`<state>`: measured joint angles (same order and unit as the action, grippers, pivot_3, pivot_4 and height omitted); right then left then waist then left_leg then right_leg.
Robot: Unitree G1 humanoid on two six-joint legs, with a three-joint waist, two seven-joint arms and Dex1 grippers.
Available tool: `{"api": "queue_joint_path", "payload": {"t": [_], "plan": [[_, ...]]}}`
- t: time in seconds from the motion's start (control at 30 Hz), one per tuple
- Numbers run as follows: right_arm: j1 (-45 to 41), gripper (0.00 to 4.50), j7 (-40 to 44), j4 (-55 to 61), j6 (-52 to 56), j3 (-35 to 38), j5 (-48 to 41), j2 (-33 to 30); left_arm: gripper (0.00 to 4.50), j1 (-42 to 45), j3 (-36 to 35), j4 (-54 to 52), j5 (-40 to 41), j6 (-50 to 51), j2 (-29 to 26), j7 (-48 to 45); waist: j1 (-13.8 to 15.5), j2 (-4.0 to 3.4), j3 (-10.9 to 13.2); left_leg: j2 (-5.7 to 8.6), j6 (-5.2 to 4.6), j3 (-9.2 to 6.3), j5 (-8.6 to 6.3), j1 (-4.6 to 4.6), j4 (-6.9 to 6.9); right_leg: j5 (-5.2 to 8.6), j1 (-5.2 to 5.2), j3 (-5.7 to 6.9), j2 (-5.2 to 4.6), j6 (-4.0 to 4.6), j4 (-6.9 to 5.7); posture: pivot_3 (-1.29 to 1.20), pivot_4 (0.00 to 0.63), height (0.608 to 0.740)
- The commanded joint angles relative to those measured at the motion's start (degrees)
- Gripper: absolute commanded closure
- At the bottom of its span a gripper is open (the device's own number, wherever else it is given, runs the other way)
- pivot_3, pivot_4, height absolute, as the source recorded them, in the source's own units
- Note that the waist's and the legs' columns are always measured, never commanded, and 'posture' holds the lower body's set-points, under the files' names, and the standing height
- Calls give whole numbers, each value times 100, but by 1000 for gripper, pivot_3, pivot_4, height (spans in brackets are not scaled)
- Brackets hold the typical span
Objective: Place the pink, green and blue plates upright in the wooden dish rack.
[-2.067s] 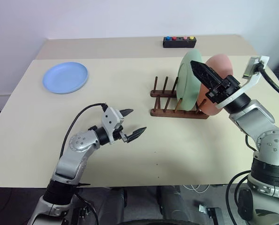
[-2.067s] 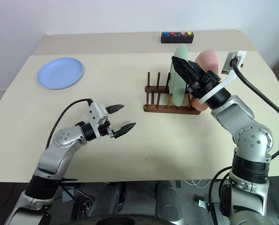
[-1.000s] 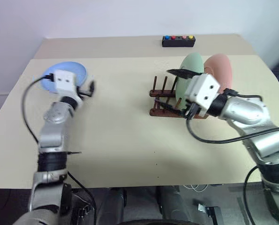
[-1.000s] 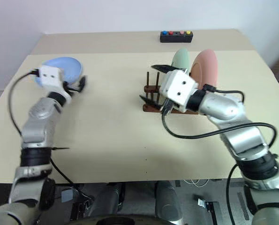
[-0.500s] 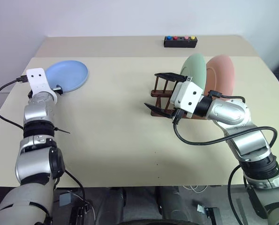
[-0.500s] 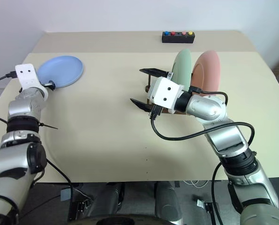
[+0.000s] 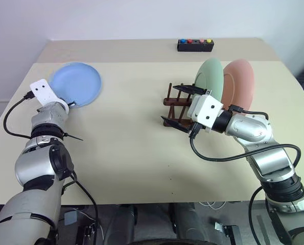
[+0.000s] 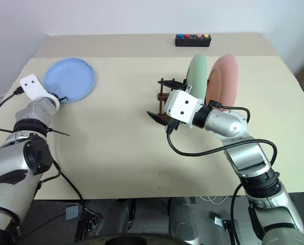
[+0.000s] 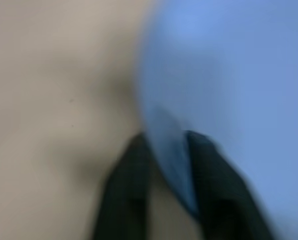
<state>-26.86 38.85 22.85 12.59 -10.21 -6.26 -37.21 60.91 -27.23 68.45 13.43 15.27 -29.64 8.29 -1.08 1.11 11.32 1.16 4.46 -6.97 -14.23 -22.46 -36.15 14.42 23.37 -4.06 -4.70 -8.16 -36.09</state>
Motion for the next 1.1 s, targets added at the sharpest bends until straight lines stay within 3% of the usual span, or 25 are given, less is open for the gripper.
{"api": "queue_joint_path", "payload": {"t": [0.03, 0.2, 0.33, 0.47, 0.6, 0.77, 1.1], "plan": [[-33, 0, 40, 226, -56, 192, 20, -1, 4464, 14, -60, -51, 106, -98, -107, -60, -9, -1, -1, 0, 0, 0, 0, 2, 0, 0, -1, 0, 0, 0, 0, 0, 150, 740], [-52, 0, 71, 177, -94, 166, 54, 43, 4464, -113, -71, -513, 332, -299, 33, -682, 1, 0, -1, 0, 0, 1, 0, 2, 0, 0, -1, 0, 0, 0, -1, 0, 150, 740], [-74, 0, 85, 130, -148, 131, 100, 74, 4464, -784, 161, -2346, 627, -317, 451, -1525, 16, 0, -1, 0, 1, 1, 1, -1, 0, 0, -1, 0, 0, 1, 0, 0, 150, 740], [-108, 0, 89, 83, -211, 97, 167, 107, 4464, -1460, 284, -4215, 926, -86, 823, -1689, 9, 2, 0, -1, 2, 0, 1, -3, -1, -1, 1, -1, -1, 2, -1, 0, 150, 740], [-238, 0, 60, -25, -402, 12, 368, 154, 4464, -1871, 445, -5781, 1165, 167, 1144, -1553, -5, 1, 0, -2, 2, 0, 1, -2, 0, -2, 3, -2, 0, 3, -2, 0, 150, 740], [-583, 0, -160, -384, -1094, -243, 1229, 175, 4464, -2007, 881, -7437, 1205, 615, 1578, -1118, 26, 2, 0, -1, 3, 0, 1, -2, -5, -2, 0, -3, -1, 3, -1, 0, 150, 740], [-1067, 0, -902, -1205, -2451, -581, 3043, 136, 4464, -1894, 2029, -8627, 445, 907, 1961, -617, 10, 2, 0, 0, 5, 1, 3, 0, -3, -2, -2, -3, 0, 4, 1, 0, 150, 740]]}}
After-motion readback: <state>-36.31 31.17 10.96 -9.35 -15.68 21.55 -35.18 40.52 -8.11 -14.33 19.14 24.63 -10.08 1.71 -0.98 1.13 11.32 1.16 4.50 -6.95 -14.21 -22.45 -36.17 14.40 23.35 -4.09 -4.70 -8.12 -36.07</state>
